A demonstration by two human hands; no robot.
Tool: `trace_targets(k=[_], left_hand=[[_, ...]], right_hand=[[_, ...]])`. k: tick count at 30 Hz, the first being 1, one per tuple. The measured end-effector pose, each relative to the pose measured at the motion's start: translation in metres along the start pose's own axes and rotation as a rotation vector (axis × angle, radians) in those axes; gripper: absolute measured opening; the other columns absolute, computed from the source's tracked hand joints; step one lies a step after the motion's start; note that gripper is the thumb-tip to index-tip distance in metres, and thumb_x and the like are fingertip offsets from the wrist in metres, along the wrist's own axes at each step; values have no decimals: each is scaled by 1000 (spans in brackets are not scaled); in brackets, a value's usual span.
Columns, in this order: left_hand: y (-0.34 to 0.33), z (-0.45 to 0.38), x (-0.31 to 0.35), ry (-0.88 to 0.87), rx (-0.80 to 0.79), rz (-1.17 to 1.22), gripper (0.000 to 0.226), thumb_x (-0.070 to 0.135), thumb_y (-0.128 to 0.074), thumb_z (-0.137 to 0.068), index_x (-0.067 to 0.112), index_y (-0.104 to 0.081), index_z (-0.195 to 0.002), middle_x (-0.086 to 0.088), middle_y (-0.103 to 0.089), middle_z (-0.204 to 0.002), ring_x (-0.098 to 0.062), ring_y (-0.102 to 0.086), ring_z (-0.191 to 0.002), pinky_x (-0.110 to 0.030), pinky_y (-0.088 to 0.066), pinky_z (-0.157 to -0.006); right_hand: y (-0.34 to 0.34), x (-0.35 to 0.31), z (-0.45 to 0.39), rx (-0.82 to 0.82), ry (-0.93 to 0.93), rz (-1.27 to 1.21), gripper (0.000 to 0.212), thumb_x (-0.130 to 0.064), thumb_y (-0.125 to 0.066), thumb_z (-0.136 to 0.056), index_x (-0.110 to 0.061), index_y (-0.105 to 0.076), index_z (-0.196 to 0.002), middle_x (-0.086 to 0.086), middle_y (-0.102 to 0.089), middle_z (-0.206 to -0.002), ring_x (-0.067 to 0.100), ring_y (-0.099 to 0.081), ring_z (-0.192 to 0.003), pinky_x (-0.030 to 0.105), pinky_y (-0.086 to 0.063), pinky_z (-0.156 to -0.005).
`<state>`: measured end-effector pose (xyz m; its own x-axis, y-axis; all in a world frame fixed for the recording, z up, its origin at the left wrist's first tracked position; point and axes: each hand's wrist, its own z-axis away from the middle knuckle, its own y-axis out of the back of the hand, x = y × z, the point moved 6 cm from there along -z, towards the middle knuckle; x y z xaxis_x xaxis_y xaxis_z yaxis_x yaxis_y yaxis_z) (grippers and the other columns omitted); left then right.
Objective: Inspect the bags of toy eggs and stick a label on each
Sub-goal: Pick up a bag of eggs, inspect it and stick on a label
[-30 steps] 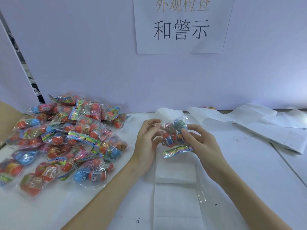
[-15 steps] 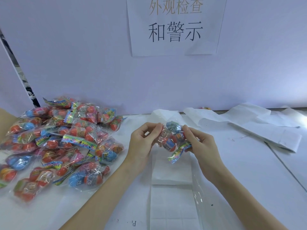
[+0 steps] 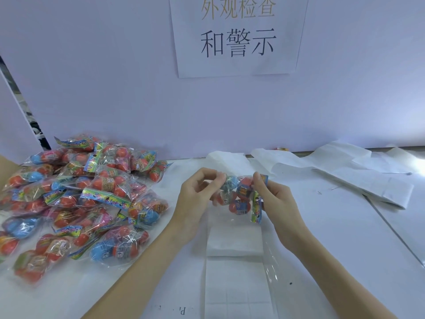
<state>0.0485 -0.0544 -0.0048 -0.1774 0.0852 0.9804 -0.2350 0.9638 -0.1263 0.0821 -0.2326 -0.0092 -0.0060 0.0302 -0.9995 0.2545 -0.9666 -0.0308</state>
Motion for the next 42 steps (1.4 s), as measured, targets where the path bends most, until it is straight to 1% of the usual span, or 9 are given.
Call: trace_targets(k=[6, 14, 18, 22, 25, 30, 35, 39, 42], left_hand=[[-4, -1, -1, 77, -23, 220, 16, 16, -74, -86, 25, -73, -72, -3, -71, -89, -12, -61, -75, -20, -50, -62], [-2, 0, -5, 95, -14, 190, 13, 25, -74, -89, 13, -73, -84, -8, -68, -85, -19, -57, -73, -27, -49, -66], [4, -2, 0, 31, -17, 8, 17, 18, -75, -94, 3, -68, -91, -10, -68, -86, -22, -57, -75, -38, -51, -74], [4, -2, 2, 40, 0, 88, 11, 9, -70, -94, 10, -69, -83, -8, -69, -87, -16, -57, -70, -29, -49, -69], [6, -3, -1, 39, 36, 111, 11, 8, -67, -97, 10, -69, -86, -11, -71, -91, -17, -60, -72, -25, -52, -67], [20, -8, -3, -14, 151, 40, 7, 6, -62, -101, 5, -63, -94, -15, -64, -94, -31, -63, -80, -48, -54, -80], [15, -7, 3, 13, 89, 43, 22, 18, -57, -83, 11, -63, -103, 0, -55, -88, -13, -54, -68, -25, -47, -59], [14, -5, 4, -1, 51, -123, 30, 47, -60, -94, 23, -70, -111, 16, -47, -68, -4, -39, -59, -15, -33, -54], [11, -4, 3, 0, 34, -204, 21, 37, -63, -103, 19, -75, -98, 21, -54, -62, -3, -40, -56, -15, -34, -56]], right_hand=[[-2, -3, 1, -35, 15, -22, 42, -36, -44, -111, -23, -83, -100, 2, -81, -95, 12, -76, -82, 18, -56, -73], [-1, -9, 2, 8, 74, 29, 40, -33, -47, -110, -18, -82, -96, 4, -81, -90, 11, -76, -78, 14, -53, -67], [4, -10, 2, 32, 109, 86, 39, -31, -48, -110, -15, -82, -98, 19, -77, -92, 27, -76, -86, 34, -60, -74], [2, -15, 2, -8, 139, 121, 39, -28, -44, -112, -15, -81, -106, 1, -81, -94, 12, -75, -78, 19, -55, -67], [1, -11, 0, -5, 170, 212, 43, -33, -46, -110, -5, -78, -107, 12, -79, -94, 30, -74, -83, 38, -61, -74], [-2, -9, 1, -66, 175, 207, 16, -22, -62, -105, -17, -73, -115, -4, -81, -95, 13, -77, -88, 29, -61, -71], [0, -8, -2, -26, 144, 51, 13, -18, -64, -103, -18, -76, -108, -2, -81, -90, 13, -76, -83, 24, -58, -66], [1, -8, -1, -69, 147, 101, 22, -20, -60, -105, -19, -81, -102, 0, -79, -94, 12, -68, -82, 23, -54, -68], [-5, -10, 3, -112, 161, 139, 29, -19, -56, -107, -23, -82, -94, 0, -79, -92, 10, -68, -80, 21, -50, -69]])
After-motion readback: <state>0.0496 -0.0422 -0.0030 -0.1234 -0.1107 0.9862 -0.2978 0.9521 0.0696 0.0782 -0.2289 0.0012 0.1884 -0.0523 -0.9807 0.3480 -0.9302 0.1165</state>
